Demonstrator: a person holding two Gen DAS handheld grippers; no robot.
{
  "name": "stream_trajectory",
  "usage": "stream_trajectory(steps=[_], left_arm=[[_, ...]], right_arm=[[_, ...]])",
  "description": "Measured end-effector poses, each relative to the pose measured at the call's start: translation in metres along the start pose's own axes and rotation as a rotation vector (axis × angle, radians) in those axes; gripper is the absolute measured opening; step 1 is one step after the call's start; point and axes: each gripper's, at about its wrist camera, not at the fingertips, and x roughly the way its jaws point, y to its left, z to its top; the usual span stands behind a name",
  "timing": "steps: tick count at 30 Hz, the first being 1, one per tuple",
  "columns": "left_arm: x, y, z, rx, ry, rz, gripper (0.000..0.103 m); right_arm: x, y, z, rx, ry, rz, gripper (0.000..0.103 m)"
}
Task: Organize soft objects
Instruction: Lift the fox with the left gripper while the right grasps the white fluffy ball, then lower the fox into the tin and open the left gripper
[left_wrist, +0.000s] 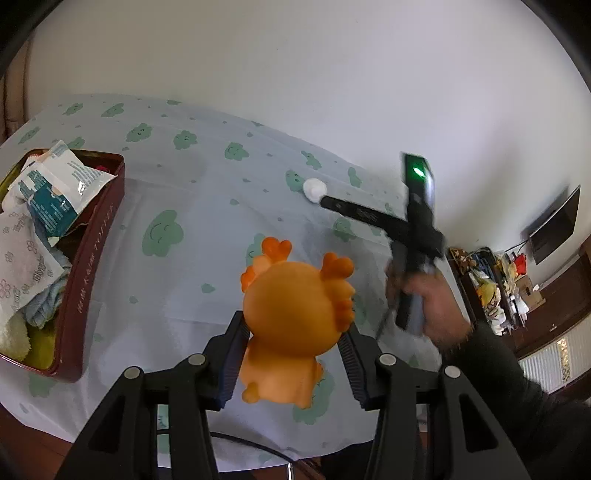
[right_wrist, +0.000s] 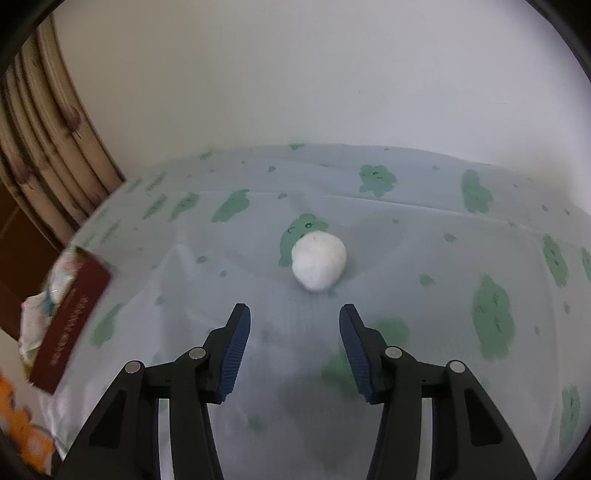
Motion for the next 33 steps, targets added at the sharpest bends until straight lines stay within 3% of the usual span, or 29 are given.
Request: stream_trajectory(steps=[6, 9, 11, 16, 22, 27, 33], left_arm=[[0.003, 0.004, 0.000, 0.031, -0.002, 0.005, 0.049], [0.005, 0.006, 0.000, 0.036, -0.001, -0.012, 0.049], [0.006, 0.008, -0.001, 0.035, 0.000, -0.013, 0.049], [0.000, 0.010, -0.005, 0.024, -0.015, -0.024, 0.049], [-0.019, 0.010, -0.018, 0.003, -0.043, -0.027, 0.049], [-0.049, 0.017, -0.029, -0.030, -0.079, -0.019, 0.049], [-0.098, 0.052, -0.034, -0.091, -0.141, 0.068, 0.050]], right_arm=[[0.033, -0.002, 0.017, -0.011, 0.044, -0.034, 0.045], [0.049, -0.005, 0.021, -0.014, 0.076, -0.038, 0.024], [0.046, -0.004, 0.021, -0.019, 0.072, -0.014, 0.017], [-0.005, 0.018, -0.003, -0.029, -0.014, 0.065, 0.017], [-0.062, 0.053, -0.079, 0.015, -0.042, 0.151, 0.017], [-0.074, 0.063, -0.114, 0.046, -0.037, 0.147, 0.017], [-0.077, 0.069, -0.127, 0.041, -0.040, 0.110, 0.017]])
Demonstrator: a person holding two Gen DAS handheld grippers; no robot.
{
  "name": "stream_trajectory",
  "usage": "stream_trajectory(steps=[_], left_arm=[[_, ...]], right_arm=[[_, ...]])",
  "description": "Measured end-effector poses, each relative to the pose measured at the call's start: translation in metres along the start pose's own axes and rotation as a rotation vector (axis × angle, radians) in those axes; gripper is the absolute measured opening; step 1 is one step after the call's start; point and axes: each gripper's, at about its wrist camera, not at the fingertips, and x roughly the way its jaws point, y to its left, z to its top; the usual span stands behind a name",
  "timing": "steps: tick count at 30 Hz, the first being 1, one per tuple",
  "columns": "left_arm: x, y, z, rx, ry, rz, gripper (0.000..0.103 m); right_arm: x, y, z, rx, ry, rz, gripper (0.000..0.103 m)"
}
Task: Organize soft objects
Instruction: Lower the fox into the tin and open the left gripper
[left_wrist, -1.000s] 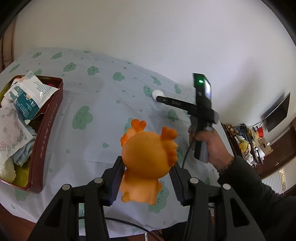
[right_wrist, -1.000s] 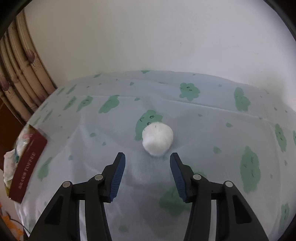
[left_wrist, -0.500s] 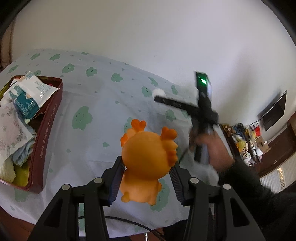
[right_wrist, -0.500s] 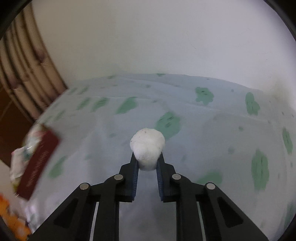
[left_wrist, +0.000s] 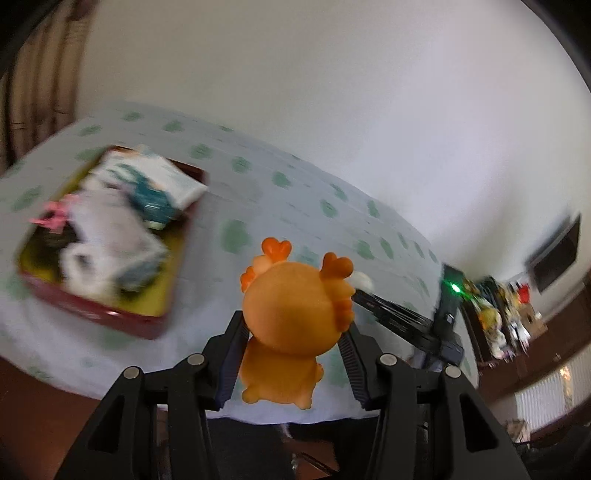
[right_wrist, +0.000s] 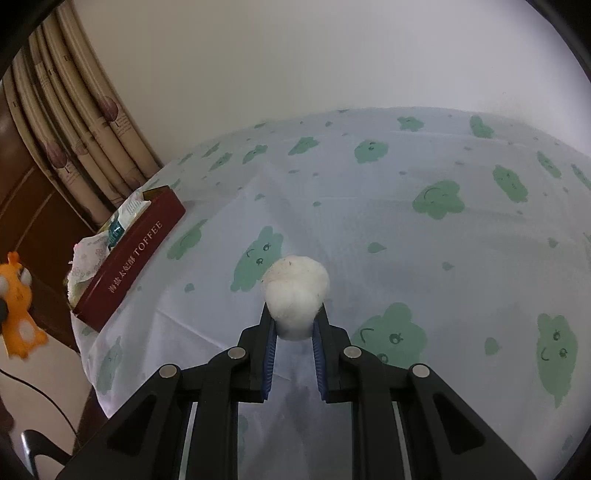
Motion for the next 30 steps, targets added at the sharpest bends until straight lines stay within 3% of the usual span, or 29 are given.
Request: stream_trajectory(steps=[6, 10, 15, 19, 22, 30], left_arm=[[-0.033, 0.054, 0.038, -0.067, -0.063, 0.130, 0.049], [-0.027, 0.079, 0.076, -0.035, -0.093, 0.205, 0.050], [0.017, 0.111, 0.119, 0.052, -0.031, 0.323, 0.050], [0.049, 0.125, 0.133, 0.122, 0.034, 0.379, 0.050], [0.072, 0.137, 0.138, 0.168, 0.083, 0.465, 0.050], [0.094, 0.147, 0.144, 0.207, 0.135, 0.501, 0.051]], right_arm=[[0.007, 0.001, -0.006, 0.000, 0.006, -0.024, 0.017], [0.009, 0.002, -0.006, -0.002, 0.014, -0.029, 0.017], [0.012, 0.002, -0.007, 0.000, 0.030, -0.033, 0.018], [0.014, 0.000, -0.007, 0.010, 0.043, -0.022, 0.019], [0.015, 0.000, -0.007, 0.012, 0.050, -0.016, 0.020], [0.017, -0.001, -0.006, 0.018, 0.059, -0.007, 0.020]])
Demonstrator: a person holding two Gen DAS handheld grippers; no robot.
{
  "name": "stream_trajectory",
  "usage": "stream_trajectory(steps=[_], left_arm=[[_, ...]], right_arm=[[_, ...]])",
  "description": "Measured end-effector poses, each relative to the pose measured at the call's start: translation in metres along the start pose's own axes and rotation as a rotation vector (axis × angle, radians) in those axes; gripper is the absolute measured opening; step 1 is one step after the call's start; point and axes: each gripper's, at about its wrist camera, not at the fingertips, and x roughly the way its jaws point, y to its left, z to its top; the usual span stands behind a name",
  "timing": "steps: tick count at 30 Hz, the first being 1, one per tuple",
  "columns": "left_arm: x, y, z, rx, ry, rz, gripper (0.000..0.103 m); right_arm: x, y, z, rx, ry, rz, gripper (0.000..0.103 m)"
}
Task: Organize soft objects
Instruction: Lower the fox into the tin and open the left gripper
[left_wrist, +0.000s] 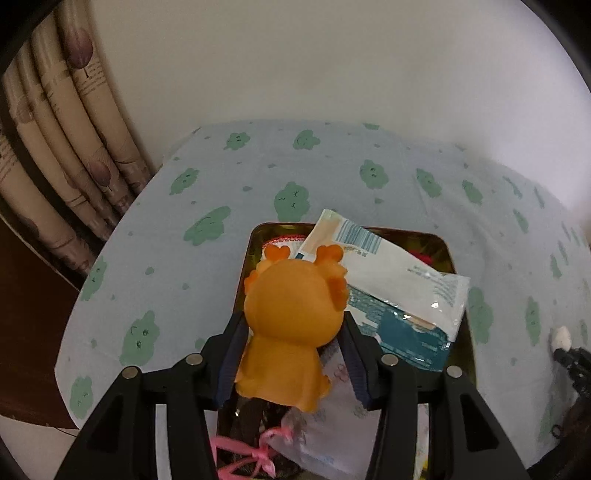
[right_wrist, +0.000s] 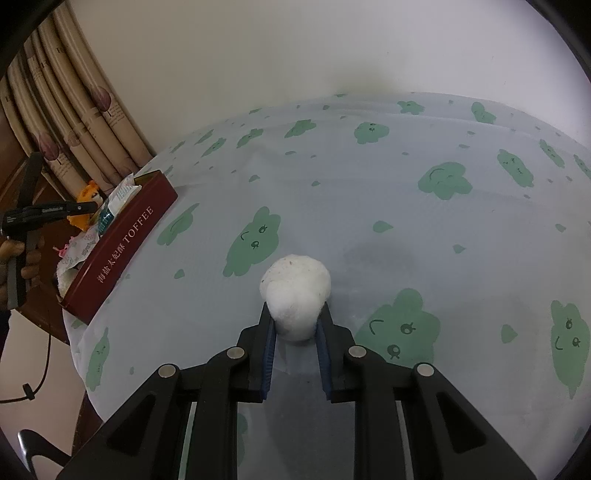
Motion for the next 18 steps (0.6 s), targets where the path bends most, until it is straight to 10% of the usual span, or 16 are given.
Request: stream_trajectory(steps=[11, 18], left_arm=[[-0.055, 0.004, 0.000, -0.110, -0.176, -0.060, 0.059], [-0.114, -0.003, -0.067, -0.250, -0.310, -0.071, 0.059]], right_arm=[[-0.001, -0.001, 0.000, 0.008, -0.006, 0.011, 0.020], [-0.004, 0.011, 0.005, -0.024, 0.004, 0.027, 0.020]])
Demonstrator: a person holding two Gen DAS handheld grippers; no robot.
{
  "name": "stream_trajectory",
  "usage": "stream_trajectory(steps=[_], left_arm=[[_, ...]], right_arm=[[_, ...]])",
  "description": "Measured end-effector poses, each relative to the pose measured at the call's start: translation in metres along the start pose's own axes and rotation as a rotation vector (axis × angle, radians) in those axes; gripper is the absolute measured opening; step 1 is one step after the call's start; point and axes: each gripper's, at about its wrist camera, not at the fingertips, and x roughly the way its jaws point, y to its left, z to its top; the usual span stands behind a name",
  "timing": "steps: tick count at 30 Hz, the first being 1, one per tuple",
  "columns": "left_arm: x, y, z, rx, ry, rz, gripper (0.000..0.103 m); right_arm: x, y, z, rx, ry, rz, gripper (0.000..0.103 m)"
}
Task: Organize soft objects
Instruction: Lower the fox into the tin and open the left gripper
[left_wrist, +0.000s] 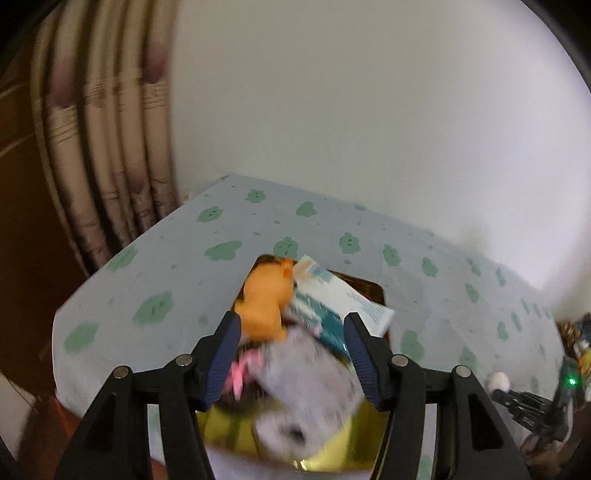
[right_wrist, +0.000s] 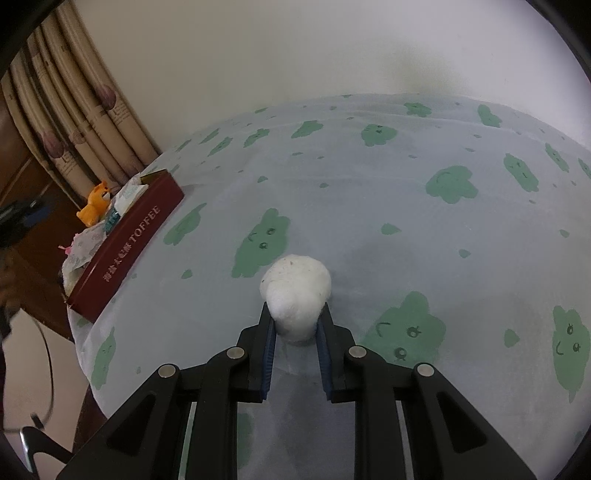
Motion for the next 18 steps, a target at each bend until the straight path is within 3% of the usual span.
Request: stream_trajectory(steps=[3, 7, 10, 12, 14, 18], left_arm=[[-0.031, 0.000, -0.037, -0.024, -0.048, 0.068, 0.059], [-0.045, 0.005, -0.078, -0.052, -0.030, 0.097, 0.059], [-0.046, 0.006, -0.105, -0.033, -0.022, 0.160, 0.059], [-0.045, 0.010, -0.114, -0.048, -0.005, 0.179, 0.059], [-0.045, 0.020, -0.116, -0.098, -0.002, 0.151, 0.059], [-0.045, 0.032, -0.117, -0.166, -0.005, 0.139, 0.059]], right_arm=[[-0.007, 0.024, 0.010, -0.037, -0.012, 0.043, 0.020], [-0.014, 0.076, 0.029, -0.111, -0.024, 0.143, 0.020], [-0.011, 0.117, 0.038, -0.151, -0.014, 0.231, 0.020], [-0.007, 0.144, 0.040, -0.182, 0.000, 0.294, 0.020], [-0.002, 0.168, 0.040, -0.209, 0.017, 0.345, 0.020], [0.017, 0.211, 0.036, -0.279, 0.052, 0.370, 0.020]])
